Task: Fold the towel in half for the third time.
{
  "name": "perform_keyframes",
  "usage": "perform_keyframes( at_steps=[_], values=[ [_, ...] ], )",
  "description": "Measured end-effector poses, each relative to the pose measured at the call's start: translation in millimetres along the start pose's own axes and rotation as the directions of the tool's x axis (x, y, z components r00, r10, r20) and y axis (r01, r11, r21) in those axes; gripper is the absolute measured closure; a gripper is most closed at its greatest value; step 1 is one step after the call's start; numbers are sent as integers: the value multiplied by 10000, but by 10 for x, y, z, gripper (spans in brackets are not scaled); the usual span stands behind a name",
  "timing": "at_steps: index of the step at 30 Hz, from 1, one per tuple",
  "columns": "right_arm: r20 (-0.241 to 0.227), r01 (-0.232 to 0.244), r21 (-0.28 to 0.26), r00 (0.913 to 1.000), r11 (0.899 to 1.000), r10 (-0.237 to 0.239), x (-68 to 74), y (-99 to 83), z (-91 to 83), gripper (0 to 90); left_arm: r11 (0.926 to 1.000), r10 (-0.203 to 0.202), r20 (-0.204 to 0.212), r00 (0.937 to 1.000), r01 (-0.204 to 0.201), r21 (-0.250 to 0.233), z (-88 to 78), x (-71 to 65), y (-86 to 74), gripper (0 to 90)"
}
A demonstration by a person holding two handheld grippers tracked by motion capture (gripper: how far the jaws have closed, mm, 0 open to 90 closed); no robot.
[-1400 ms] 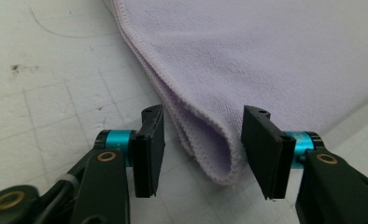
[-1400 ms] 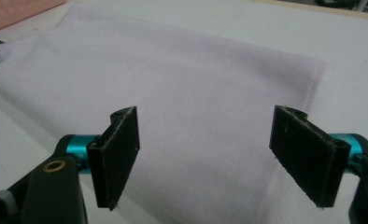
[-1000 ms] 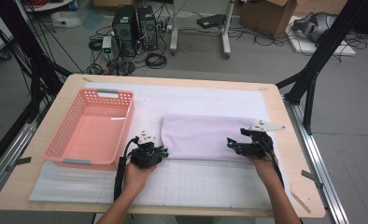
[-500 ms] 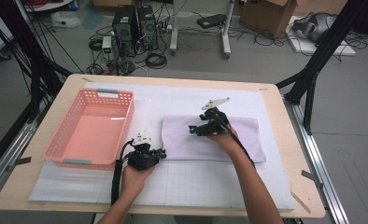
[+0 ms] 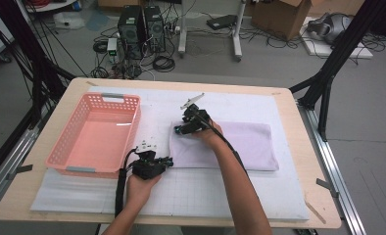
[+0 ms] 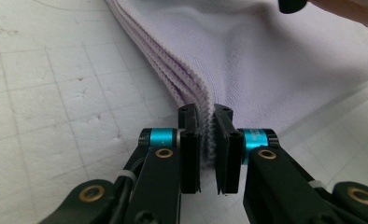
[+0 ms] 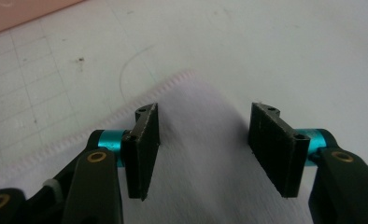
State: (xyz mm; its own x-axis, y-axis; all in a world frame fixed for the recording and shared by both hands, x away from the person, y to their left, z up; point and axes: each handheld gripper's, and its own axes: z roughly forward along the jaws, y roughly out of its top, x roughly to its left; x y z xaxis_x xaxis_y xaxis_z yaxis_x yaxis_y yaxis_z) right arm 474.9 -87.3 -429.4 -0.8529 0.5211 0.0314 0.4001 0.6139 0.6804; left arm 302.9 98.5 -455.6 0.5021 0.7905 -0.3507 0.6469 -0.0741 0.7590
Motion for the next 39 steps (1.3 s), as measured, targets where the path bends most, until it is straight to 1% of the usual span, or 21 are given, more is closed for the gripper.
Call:
perform_keyframes(
  at_steps=[3,5,7,9,11,14,16,18,20,21,22,23,24,25,27,28,29,33,34,37,39],
  values=[
    [-17,344,401,9994,9986,-343,23,57,100,503,10000,-15,-14,10000,15,12,-5,6,-2,823],
    [-127,307,473,9995,9984,-301,23,89,109,621,10000,-38,10,10000,38,8,-11,12,-4,826],
    [-147,496,466,9987,9977,-490,26,104,103,776,10000,-66,17,10000,66,33,-24,26,-7,829],
    [-166,647,576,9978,9962,-639,58,119,96,830,9999,-108,19,9999,107,21,-44,34,-13,831],
    [-276,604,534,9979,9967,-589,80,130,89,841,9998,-221,91,9997,221,31,-86,39,-23,834],
    [-583,673,258,9961,9974,-657,156,165,61,845,9999,-137,184,9997,137,8,-192,16,-19,835],
    [-697,837,-123,9940,9964,-844,205,213,6,845,9996,-68,181,9998,73,-255,-331,-14,5,834],
    [-860,801,-659,9926,9946,-857,230,261,-75,846,9988,-10,143,9999,17,-490,-433,-21,30,834],
    [-982,673,-1243,9920,9900,-798,239,300,-165,847,9982,-56,180,9998,67,-604,-483,-16,52,834],
    [-1003,591,-1510,9921,9868,-748,244,316,-214,847,9967,-133,285,9995,156,-801,-526,-11,78,834],
    [-1040,493,-1725,9923,9838,-679,247,331,-266,847,9931,-274,581,9979,338,-1124,-595,-26,140,834],
    [-1055,422,-1945,9924,9800,-637,241,344,-315,847,9919,-213,689,9974,297,-1232,-617,-41,174,834],
    [-1055,422,-1945,9924,9800,-637,241,344,-315,847,9919,-213,689,9974,297,-1232,-617,-41,174,834],
    [-1112,247,-2250,9925,9741,-508,223,356,-408,847,9912,-145,740,9972,240,-1301,-630,-68,206,833],
    [-992,206,-2381,9940,9710,-454,206,347,-492,846,9890,-103,946,9955,241,-1458,-631,-124,261,833],
    [-916,253,-2367,9946,9713,-482,190,335,-523,846,9903,42,1069,9943,108,-1387,-592,-188,316,832],
    [-916,253,-2367,9946,9713,-482,190,335,-523,846,9903,42,1069,9943,108,-1387,-592,-188,316,832],
    [-566,86,-2468,9981,9690,-232,110,220,-671,846,9932,561,1232,9908,-428,-1082,-418,-371,446,830],
    [-475,71,-2469,9987,9690,-194,87,190,-696,847,9932,561,1232,9908,-428,-1082,-418,-371,446,829],
    [-290,-118,-2409,9996,9705,50,12,90,-766,847,9944,577,1497,9871,-435,-964,-254,-488,499,828],
    [-247,-220,-2378,9996,9711,166,-8,57,-792,846,9947,643,1532,9861,-510,-893,-213,-512,508,828]
  ],
)
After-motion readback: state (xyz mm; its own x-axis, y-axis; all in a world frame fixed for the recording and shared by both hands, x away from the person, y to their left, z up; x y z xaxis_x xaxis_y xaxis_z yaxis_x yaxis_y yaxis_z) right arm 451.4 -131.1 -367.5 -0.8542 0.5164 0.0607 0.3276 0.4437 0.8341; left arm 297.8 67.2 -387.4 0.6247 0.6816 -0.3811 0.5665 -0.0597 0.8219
